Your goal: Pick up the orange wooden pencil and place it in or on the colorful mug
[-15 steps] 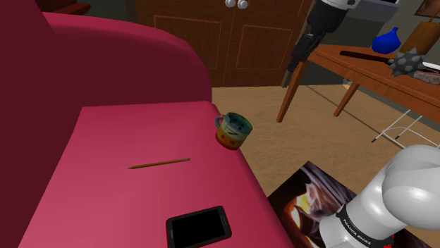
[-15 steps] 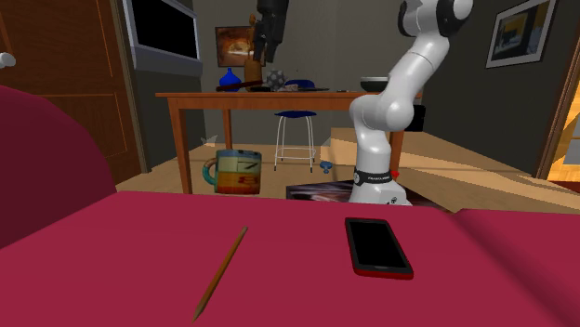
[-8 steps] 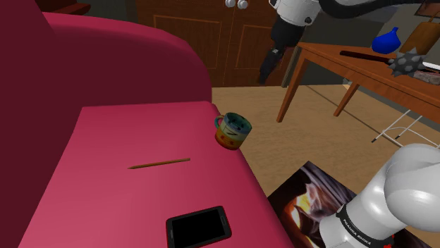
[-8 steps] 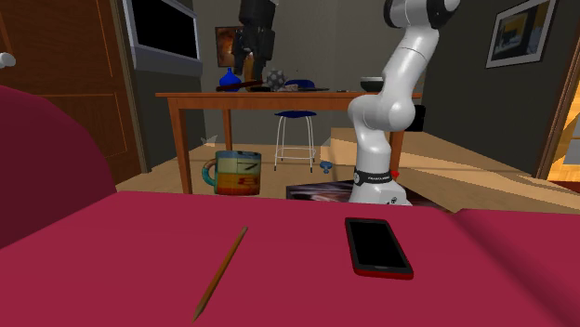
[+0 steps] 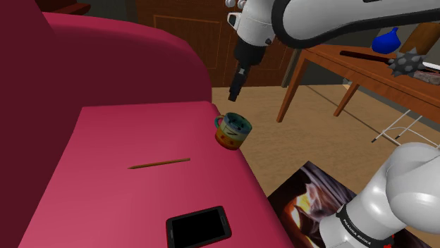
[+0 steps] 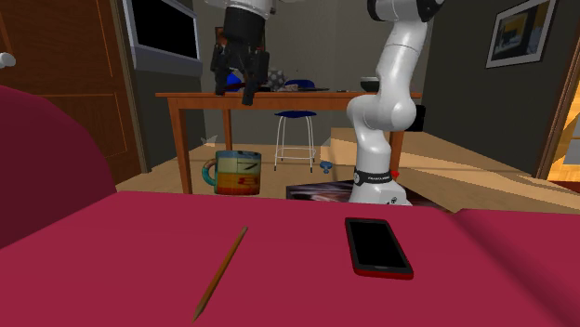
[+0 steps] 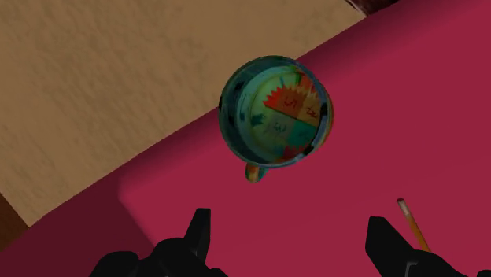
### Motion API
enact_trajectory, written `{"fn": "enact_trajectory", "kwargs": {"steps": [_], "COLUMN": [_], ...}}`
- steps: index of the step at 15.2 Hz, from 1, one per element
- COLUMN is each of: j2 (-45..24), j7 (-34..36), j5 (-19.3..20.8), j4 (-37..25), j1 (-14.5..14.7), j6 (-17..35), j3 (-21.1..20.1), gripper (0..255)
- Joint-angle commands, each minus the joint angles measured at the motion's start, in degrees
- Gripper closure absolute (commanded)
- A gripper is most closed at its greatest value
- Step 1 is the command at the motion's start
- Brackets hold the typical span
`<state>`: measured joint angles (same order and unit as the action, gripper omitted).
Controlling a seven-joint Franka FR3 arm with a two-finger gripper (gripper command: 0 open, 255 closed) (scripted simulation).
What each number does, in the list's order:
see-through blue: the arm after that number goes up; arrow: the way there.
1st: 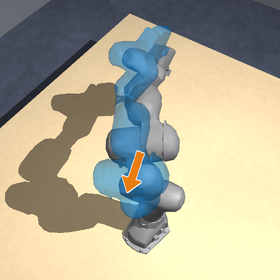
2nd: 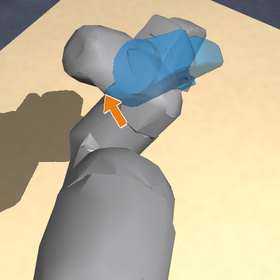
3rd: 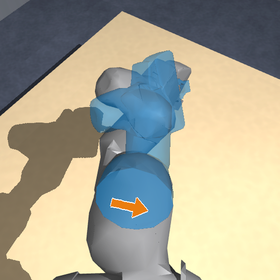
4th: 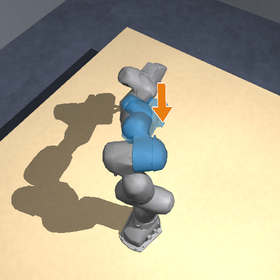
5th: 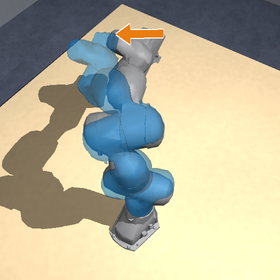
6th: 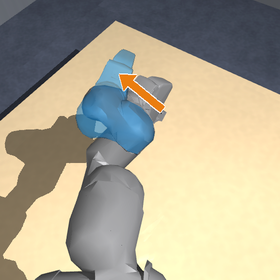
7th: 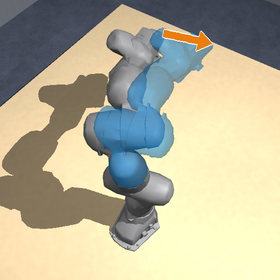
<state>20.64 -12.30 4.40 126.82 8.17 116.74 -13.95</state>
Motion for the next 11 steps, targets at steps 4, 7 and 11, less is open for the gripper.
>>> {"fn": "enact_trajectory", "kwargs": {"steps": [4, 7, 11], "j2": [-7.71, -12.31, -18.55], "j7": [-0.36, -0.36, -0.02], "j5": [2.55, 4.67, 8.19], "j4": [-2.56, -4.27, -6.77], "j1": [2.03, 3.22, 4.98], "j6": [3.90, 5.81, 7.92], "j3": [-3.76, -5.88, -8.46], "gripper": [0, 0, 0]}}
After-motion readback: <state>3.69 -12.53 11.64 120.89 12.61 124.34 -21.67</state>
